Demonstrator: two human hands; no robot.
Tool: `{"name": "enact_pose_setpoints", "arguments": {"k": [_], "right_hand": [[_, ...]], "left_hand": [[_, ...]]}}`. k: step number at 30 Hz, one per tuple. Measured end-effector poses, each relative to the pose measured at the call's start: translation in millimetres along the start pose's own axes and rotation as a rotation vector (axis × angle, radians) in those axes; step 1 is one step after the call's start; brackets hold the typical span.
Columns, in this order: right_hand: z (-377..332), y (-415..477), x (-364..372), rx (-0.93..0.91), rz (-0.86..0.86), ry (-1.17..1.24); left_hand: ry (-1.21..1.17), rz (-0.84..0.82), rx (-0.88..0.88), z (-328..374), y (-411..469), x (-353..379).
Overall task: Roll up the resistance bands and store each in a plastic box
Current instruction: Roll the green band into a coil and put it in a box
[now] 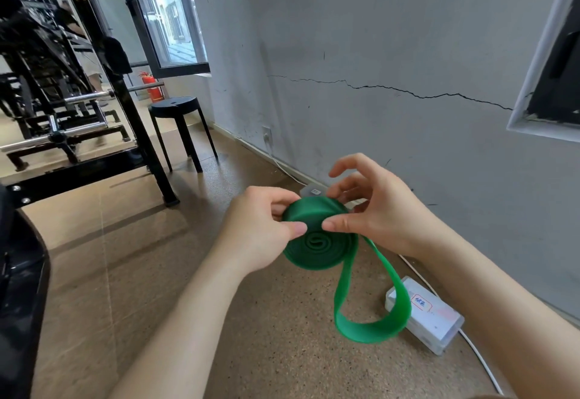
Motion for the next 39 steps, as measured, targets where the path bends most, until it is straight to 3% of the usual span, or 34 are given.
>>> {"name": "enact_pose_setpoints", "arguments": {"k": [5, 9, 11, 14, 17, 22, 26, 33, 39], "right_hand": [[5, 0, -2, 0.030, -0.015, 0.064], [2, -2, -3, 0.033, 0.003, -0.013], [-1, -3, -1, 0.025, -0.002, -0.118], [-8, -4, 6, -0.016, -0.056, -0.280], [-12, -3, 11, -0.037, -0.092, -0.308], [-1, -1, -5, 0.049, -0.040, 0.037], [7, -2, -10, 0.079, -0.014, 0.155], [7, 0, -9, 0.071, 0.055, 0.465], [8, -4, -14, 0.080, 0.016, 0.322]], "left_hand": [[-0.279, 0.043, -0.052, -6, 0, -2], [-0.323, -0.016, -0.079, -9, 2, 0], [-0.162, -0.084, -0.004, -7, 2, 3], [0.267, -0.189, 0.148, 4, -1, 14], [0.403, -0.107, 0.146, 8, 1, 12], [-0.040, -0.060, 0.065, -6, 6, 7], [-0.412, -0.013, -0.072, -12, 4, 4], [-0.651, 0.020, -0.119, -10, 3, 7], [-0.789, 0.052, -0.145, -9, 7, 8]]}}
Point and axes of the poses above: each hand's wrist, its own y-axis towards the middle knuckle, its own x-axis out of the palm, z = x × y, the point moved 3 cm from there along y, towards the middle knuckle, and after that the axes turned 5 degrees about -z, right-handed, at the moved point
